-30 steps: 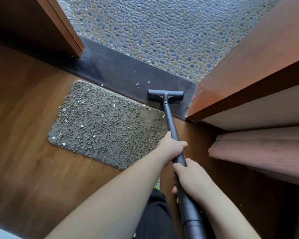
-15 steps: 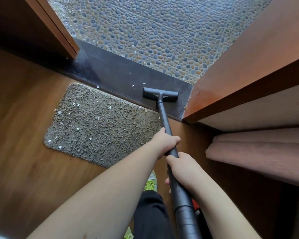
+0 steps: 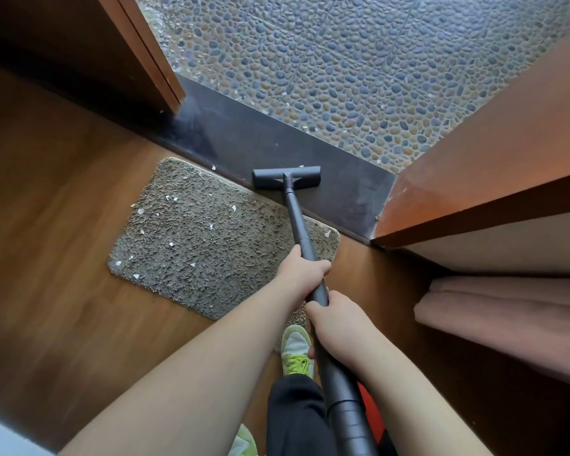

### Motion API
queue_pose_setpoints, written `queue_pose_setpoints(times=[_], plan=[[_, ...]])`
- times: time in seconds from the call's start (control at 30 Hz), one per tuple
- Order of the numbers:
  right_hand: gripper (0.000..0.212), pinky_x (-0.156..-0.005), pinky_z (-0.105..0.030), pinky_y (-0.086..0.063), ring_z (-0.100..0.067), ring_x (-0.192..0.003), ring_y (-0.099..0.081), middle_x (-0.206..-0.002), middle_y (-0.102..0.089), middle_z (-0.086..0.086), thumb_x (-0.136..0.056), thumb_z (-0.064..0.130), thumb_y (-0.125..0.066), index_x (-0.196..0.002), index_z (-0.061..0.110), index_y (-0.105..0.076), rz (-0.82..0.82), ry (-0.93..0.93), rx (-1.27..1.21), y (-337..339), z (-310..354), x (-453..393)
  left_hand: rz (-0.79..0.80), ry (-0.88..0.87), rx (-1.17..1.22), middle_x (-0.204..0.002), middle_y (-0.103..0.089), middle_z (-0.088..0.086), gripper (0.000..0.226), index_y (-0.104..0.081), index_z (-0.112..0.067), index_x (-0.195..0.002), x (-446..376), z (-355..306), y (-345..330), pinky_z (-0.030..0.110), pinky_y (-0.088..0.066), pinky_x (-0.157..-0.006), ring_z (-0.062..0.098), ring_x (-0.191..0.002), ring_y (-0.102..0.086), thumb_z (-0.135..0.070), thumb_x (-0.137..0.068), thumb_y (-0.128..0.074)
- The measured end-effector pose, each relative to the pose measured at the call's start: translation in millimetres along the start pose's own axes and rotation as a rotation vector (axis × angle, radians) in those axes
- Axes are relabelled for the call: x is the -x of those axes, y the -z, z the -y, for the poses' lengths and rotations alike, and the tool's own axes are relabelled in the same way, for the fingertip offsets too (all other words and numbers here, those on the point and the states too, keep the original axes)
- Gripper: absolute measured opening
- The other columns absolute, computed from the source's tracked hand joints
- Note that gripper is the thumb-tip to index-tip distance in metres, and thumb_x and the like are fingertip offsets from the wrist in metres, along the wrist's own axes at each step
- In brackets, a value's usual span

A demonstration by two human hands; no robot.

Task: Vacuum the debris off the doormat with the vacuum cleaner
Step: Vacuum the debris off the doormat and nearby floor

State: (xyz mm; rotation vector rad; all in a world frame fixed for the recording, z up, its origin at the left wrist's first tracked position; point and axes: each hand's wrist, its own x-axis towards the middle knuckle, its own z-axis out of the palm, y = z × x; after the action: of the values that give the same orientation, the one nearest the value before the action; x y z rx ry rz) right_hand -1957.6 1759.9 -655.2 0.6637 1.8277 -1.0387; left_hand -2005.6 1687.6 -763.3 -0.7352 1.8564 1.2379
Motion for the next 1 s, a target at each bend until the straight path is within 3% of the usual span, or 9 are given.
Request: queue_pose_setpoints(times=[0.2, 0.3, 0.43, 0.5, 0.6, 0.77, 0.9, 1.0], plan=[[0.010, -0.042, -0.021, -0.044, -0.017, -0.040, -0.060, -0.068, -0.058, -0.004, -0.093, 0.016, -0.041, -0.083, 0.016, -0.041, -0.001, 0.009, 0.008, 6.5, 21.6, -15.2, 0.007, -0.014, -0.006, -0.106, -0.064, 0.013, 0.042, -0.054, -0.016, -0.105, -13.5, -23.6, 9.0, 0.043, -0.057, -0.087, 0.032, -0.096, -0.066, -0.031, -0.068, -0.063], [0.010, -0.049, -0.028, -0.052, -0.024, -0.050, -0.065, -0.072, -0.055, -0.005, -0.093, 0.016, -0.041, -0.084, 0.013, -0.042, -0.002, 0.020, 0.003, 8.2, 31.0, -23.1, -0.012, -0.025, -0.019, -0.111, -0.064, 0.013, 0.039, -0.056, -0.013, -0.111, -21.1, -31.4, 13.8, 0.037, -0.056, -0.085, 0.030, -0.097, -0.064, -0.027, -0.076, -0.066], [0.014, -0.065, -0.042, -0.058, -0.040, -0.075, -0.072, -0.071, -0.053, -0.008, -0.094, 0.014, -0.041, -0.081, 0.009, -0.043, 0.007, 0.020, -0.011, 8.8, 39.9, -24.1, 0.006, -0.021, -0.005, -0.116, -0.060, 0.012, 0.043, -0.054, -0.010, -0.122, -23.9, -37.4, 18.7, 0.027, -0.046, -0.058, 0.025, -0.086, -0.057, -0.024, -0.083, -0.065], [0.015, -0.060, -0.036, -0.056, -0.036, -0.069, -0.072, -0.068, -0.055, -0.008, -0.093, 0.014, -0.041, -0.080, 0.009, -0.044, 0.006, 0.014, 0.014, 9.9, 38.8, -20.6, 0.006, -0.013, -0.005, -0.117, -0.061, 0.013, 0.045, -0.054, -0.010, -0.121, -20.1, -36.2, 18.3, 0.029, -0.051, -0.065, 0.027, -0.090, -0.060, -0.025, -0.081, -0.066], [0.010, -0.041, -0.020, -0.045, -0.017, -0.039, -0.062, -0.069, -0.060, -0.008, -0.093, 0.016, -0.040, -0.088, 0.009, -0.045, 0.023, -0.005, 0.081, 8.7, 30.3, -11.1, 0.005, 0.004, 0.009, -0.114, -0.063, 0.014, 0.043, -0.055, -0.011, -0.116, -9.8, -24.9, 13.7, 0.035, -0.056, -0.082, 0.029, -0.095, -0.063, -0.025, -0.077, -0.066], [0.009, -0.040, -0.018, -0.041, -0.014, -0.039, -0.061, -0.070, -0.059, -0.002, -0.092, 0.021, -0.042, -0.085, 0.016, -0.044, 0.022, -0.009, 0.122, -6.4, 7.8, 6.9, 0.015, 0.021, 0.025, -0.105, -0.064, 0.011, 0.044, -0.053, -0.016, -0.108, 9.3, 3.8, 8.5, 0.042, -0.057, -0.087, 0.030, -0.096, -0.064, -0.032, -0.069, -0.065], [0.011, -0.066, -0.034, -0.058, -0.025, -0.062, -0.069, -0.081, -0.064, -0.006, -0.089, 0.028, -0.045, -0.088, 0.017, -0.046, 0.016, 0.002, 0.160, -23.5, -2.3, 10.7, -0.018, 0.032, 0.083, -0.110, -0.063, 0.006, 0.049, -0.046, -0.025, -0.111, 18.3, 22.4, 16.6, 0.042, -0.055, -0.091, 0.030, -0.100, -0.063, -0.035, -0.066, -0.064], [0.014, -0.081, -0.043, -0.057, -0.033, -0.083, -0.069, -0.092, -0.062, -0.007, -0.085, 0.033, -0.046, -0.091, 0.020, -0.045, 0.025, 0.027, 0.221, -40.6, 5.7, 9.9, -0.086, 0.041, 0.117, -0.115, -0.064, 0.009, 0.066, -0.051, -0.020, -0.120, 19.1, 33.9, 36.4, 0.042, -0.056, -0.089, 0.030, -0.101, -0.064, -0.040, -0.058, -0.062]])
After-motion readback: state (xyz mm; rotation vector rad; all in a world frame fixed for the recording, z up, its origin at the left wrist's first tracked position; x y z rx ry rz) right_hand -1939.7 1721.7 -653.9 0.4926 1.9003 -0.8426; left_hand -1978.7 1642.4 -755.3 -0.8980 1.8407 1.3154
